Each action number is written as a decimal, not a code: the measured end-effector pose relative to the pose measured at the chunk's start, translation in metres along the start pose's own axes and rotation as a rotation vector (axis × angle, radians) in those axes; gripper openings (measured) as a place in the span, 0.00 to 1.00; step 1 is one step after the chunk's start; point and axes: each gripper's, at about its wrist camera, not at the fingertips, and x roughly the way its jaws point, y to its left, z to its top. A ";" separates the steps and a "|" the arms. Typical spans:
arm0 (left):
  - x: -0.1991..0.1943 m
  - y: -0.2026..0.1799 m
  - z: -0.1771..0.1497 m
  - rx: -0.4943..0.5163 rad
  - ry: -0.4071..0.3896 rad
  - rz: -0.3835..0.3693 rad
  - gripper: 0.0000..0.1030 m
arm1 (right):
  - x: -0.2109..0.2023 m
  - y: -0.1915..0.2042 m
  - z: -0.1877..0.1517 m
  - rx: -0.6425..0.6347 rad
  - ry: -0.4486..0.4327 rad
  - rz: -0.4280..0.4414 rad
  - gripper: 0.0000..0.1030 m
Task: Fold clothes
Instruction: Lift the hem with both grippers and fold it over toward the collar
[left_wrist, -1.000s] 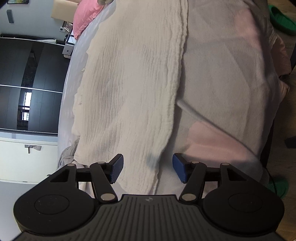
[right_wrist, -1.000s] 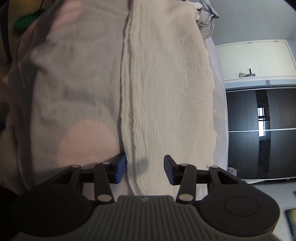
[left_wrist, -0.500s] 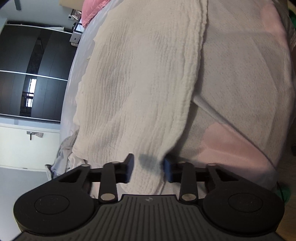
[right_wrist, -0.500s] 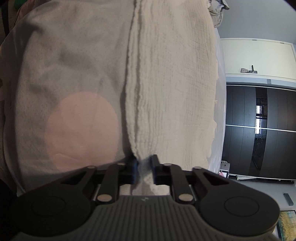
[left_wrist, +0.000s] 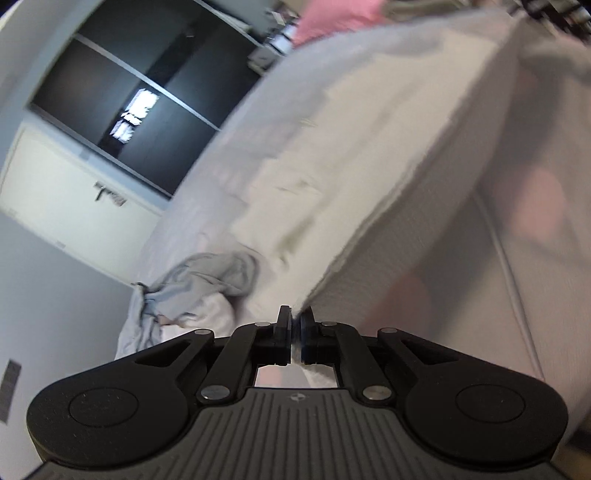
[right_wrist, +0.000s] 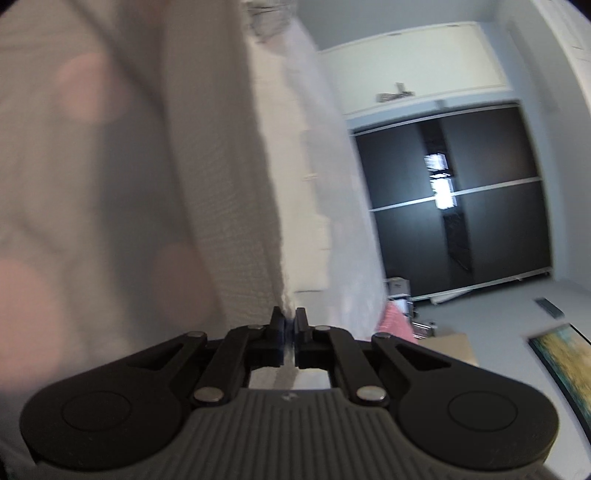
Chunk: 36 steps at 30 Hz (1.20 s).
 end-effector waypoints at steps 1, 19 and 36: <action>-0.003 0.009 0.007 -0.029 -0.019 0.012 0.02 | -0.002 -0.009 0.003 0.011 -0.005 -0.024 0.04; -0.047 0.095 0.079 -0.073 -0.233 0.184 0.02 | -0.026 -0.139 0.037 0.124 -0.052 -0.301 0.04; 0.120 0.094 0.122 0.019 -0.032 0.122 0.02 | 0.138 -0.161 0.047 0.152 0.049 -0.179 0.04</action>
